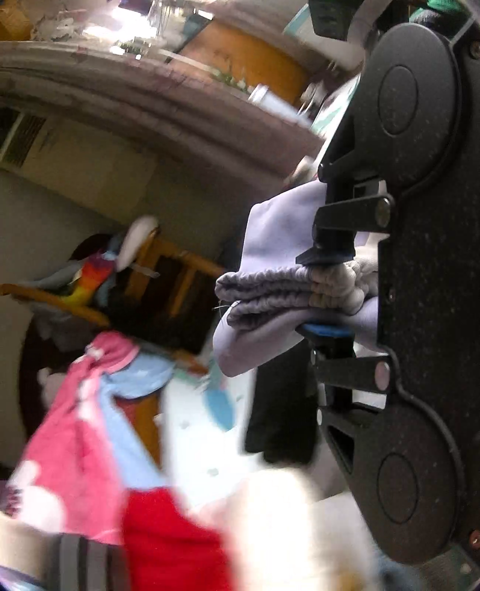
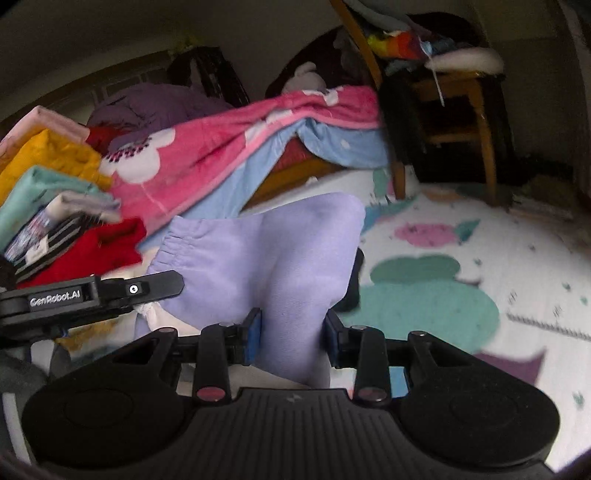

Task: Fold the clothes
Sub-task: 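Lift the folded trousers with both tools and carry them toward the clothes pile, then lower the folded trousers onto the clothes pile and open both tools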

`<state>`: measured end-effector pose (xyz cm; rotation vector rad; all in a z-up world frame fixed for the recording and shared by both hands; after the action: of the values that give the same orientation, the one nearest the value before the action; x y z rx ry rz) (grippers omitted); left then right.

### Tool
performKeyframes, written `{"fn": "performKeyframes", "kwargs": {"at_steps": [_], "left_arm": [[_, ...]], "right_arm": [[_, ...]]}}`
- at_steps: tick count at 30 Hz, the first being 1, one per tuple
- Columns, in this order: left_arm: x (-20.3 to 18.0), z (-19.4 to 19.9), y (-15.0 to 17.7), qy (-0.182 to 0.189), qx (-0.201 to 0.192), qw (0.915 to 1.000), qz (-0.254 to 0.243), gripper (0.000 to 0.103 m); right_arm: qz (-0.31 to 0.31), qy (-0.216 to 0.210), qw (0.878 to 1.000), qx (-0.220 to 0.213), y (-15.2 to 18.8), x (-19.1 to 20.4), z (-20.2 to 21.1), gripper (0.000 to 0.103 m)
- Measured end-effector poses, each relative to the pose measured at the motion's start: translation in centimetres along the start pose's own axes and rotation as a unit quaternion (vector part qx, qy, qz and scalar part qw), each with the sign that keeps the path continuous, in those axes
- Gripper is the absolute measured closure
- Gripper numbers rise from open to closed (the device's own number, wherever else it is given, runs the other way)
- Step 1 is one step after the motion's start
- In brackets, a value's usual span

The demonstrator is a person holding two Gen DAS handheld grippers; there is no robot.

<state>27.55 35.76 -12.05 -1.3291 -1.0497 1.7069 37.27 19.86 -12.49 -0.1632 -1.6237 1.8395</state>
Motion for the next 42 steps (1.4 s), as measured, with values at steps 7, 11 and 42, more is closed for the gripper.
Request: {"fn": "performKeyframes", "kwargs": {"at_steps": [7, 11, 42], "left_arm": [[2.7, -5.5, -2.2, -0.173, -0.007, 0.9740, -0.146, 0.047], [1.5, -4.7, 0.5, -0.178, -0.008, 0.9648, -0.193, 0.047], [-28.5, 16.7, -3.6, 0.048, 0.230, 0.9249, -0.298, 0.007]], "right_arm": [[-0.024, 0.074, 0.997, -0.004, -4.4, -1.0, -7.4, 0.039], [-0.047, 0.067, 0.997, -0.009, -4.0, -2.3, -4.9, 0.040], [-0.018, 0.332, 0.937, 0.108, -4.6, 2.3, 44.5, 0.000]]}}
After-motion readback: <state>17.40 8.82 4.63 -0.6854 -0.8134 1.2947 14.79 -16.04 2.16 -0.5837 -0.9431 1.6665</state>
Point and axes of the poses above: each gripper's, at about its wrist camera, not at the fingertips, and z roughly against the way its jaws point, x to its left, y to its underside, the point moved 9 cm from there along -z, roughly the way its jaws point, and after that the axes turned 10 degrees about -x, right-handed, at the moved point
